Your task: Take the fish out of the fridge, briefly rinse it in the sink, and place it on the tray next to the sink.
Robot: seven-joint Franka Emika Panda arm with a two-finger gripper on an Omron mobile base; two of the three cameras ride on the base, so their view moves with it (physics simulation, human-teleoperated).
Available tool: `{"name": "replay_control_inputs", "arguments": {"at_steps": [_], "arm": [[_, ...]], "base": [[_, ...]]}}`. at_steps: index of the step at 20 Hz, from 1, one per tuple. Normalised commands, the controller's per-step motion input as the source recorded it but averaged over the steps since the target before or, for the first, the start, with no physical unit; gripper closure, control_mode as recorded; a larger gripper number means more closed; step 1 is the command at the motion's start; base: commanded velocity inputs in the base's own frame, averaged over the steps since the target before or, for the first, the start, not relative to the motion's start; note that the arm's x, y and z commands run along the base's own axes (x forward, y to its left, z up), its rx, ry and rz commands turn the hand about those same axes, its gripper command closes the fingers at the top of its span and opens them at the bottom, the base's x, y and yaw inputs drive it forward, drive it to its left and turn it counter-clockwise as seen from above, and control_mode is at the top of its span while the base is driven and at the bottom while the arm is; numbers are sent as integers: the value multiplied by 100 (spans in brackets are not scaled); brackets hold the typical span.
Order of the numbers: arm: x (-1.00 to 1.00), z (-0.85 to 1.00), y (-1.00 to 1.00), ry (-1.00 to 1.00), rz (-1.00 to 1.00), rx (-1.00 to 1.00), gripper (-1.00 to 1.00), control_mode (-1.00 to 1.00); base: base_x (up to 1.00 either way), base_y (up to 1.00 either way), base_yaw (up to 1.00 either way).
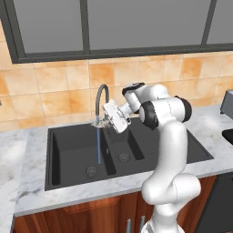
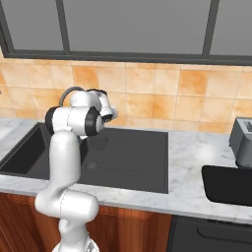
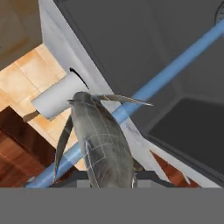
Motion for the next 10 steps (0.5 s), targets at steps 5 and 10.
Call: {"name": "replay_control_inputs", "arguments": {"at_steps": [5, 10], "arm": [[64, 0, 0, 15, -11, 0, 100, -100], [2, 0, 4, 8, -1, 0, 100, -100]], "base": [[0, 0, 0], [0, 0, 0]]}}
